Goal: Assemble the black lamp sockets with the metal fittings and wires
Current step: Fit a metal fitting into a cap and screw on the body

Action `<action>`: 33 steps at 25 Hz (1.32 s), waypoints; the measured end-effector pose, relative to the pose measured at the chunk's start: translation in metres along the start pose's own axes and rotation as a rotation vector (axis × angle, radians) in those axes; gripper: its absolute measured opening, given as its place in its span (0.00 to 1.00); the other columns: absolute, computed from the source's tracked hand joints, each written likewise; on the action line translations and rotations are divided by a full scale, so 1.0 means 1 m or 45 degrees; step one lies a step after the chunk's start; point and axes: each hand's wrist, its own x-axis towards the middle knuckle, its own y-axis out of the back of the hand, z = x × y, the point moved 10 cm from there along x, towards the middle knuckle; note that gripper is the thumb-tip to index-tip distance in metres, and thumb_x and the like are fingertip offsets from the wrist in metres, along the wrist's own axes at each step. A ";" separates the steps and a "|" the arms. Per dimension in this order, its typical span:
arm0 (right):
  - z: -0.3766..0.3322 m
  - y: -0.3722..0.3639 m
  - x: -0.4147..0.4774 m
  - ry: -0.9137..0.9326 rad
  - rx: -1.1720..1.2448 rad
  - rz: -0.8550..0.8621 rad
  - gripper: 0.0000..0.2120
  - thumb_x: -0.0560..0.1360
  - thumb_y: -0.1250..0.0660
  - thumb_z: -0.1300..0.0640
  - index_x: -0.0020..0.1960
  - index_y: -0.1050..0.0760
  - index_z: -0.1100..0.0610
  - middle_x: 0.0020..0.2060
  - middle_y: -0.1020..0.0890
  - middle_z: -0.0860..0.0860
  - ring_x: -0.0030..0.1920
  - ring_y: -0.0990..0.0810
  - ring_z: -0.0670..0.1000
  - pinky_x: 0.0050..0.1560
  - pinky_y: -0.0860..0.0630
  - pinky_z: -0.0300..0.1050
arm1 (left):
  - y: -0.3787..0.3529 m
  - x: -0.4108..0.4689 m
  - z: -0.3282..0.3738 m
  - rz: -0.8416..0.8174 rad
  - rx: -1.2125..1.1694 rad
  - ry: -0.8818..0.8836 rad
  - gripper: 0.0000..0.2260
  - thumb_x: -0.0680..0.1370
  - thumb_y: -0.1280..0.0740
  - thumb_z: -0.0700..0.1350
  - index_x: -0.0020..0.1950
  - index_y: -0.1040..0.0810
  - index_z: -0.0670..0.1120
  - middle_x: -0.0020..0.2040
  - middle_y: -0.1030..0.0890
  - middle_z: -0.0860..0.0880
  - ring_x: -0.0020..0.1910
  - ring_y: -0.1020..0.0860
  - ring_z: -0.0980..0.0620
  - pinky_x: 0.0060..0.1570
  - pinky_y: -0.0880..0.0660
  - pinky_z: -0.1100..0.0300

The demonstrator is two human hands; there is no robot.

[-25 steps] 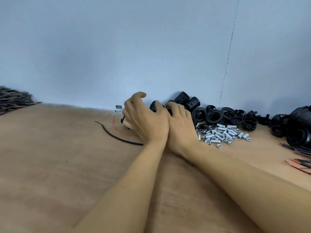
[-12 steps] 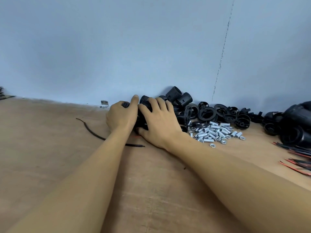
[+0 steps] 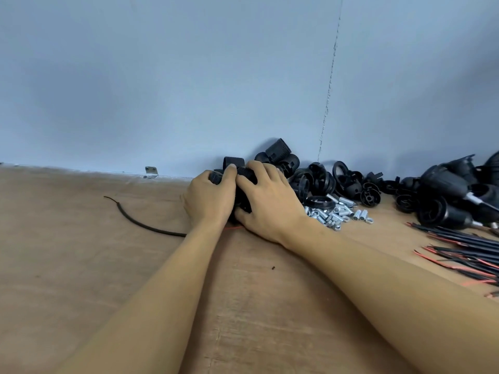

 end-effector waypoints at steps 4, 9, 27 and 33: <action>0.011 0.005 -0.009 0.013 -0.026 0.003 0.26 0.71 0.32 0.48 0.67 0.28 0.55 0.69 0.31 0.57 0.70 0.35 0.61 0.69 0.35 0.57 | -0.011 -0.011 0.012 -0.036 -0.029 -0.038 0.22 0.75 0.35 0.67 0.36 0.23 0.48 0.33 0.20 0.55 0.40 0.21 0.51 0.57 0.24 0.46; 0.019 0.009 -0.013 0.010 -0.088 0.000 0.26 0.72 0.33 0.47 0.68 0.29 0.53 0.70 0.33 0.55 0.70 0.35 0.59 0.64 0.32 0.54 | -0.015 -0.024 0.019 -0.078 -0.028 -0.079 0.22 0.76 0.37 0.69 0.40 0.24 0.51 0.37 0.20 0.55 0.47 0.20 0.46 0.61 0.26 0.45; 0.048 0.022 -0.029 -0.122 0.185 -0.122 0.34 0.75 0.34 0.47 0.78 0.42 0.45 0.77 0.40 0.55 0.74 0.38 0.59 0.70 0.36 0.58 | -0.032 -0.067 0.032 -0.288 0.027 -0.211 0.20 0.80 0.38 0.60 0.59 0.27 0.44 0.64 0.22 0.44 0.76 0.36 0.42 0.76 0.44 0.40; 0.046 0.029 -0.037 -0.066 0.223 -0.190 0.36 0.76 0.34 0.43 0.80 0.43 0.45 0.79 0.43 0.54 0.77 0.40 0.57 0.74 0.39 0.57 | -0.029 -0.070 0.035 -0.334 0.171 -0.315 0.24 0.81 0.43 0.64 0.56 0.25 0.44 0.63 0.22 0.44 0.74 0.34 0.40 0.75 0.45 0.41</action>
